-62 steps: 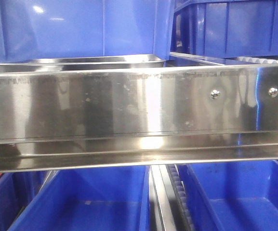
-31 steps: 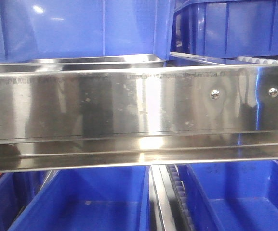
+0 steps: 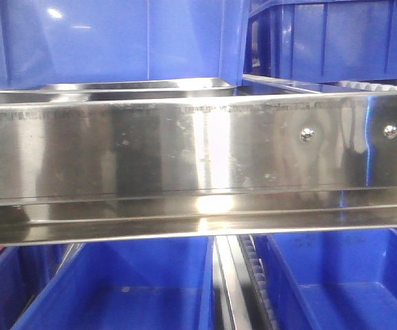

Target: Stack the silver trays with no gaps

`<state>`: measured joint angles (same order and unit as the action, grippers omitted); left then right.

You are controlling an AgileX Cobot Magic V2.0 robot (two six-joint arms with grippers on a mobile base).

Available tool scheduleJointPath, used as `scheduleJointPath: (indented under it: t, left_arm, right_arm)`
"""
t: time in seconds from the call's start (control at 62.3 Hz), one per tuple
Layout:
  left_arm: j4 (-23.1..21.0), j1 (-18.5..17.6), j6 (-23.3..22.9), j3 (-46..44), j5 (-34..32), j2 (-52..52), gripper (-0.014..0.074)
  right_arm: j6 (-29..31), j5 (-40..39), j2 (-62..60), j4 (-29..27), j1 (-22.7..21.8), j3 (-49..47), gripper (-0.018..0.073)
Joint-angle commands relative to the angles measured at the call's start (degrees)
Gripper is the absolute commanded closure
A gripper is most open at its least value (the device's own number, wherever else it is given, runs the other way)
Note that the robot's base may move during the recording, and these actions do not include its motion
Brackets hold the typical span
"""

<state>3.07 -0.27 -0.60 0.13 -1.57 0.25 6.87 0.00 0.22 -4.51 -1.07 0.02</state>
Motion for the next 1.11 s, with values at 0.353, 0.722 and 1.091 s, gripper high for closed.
scheduleJointPath:
  t: [0.353, 0.722, 1.091]
  left_arm:
    - [-0.2, 0.1, -1.1, -2.3, -8.1, -0.3, 0.0605]
    - [-3.1, 0.1, -1.1, -21.6, 21.6, 1.0, 0.0605]
    - [-13.9, 0.1, -1.1, -24.1, 26.4, 2.4, 0.0605]
  right_arm:
    - [-4.8, -12.9, -0.2, -19.5, 0.0, 0.0, 0.0638]
    - [-4.0, 21.3, -0.2, -15.5, 0.0, -21.1, 0.0638]
    - [-2.3, 25.5, -0.1, -25.5, 0.0, -24.0, 0.0638]
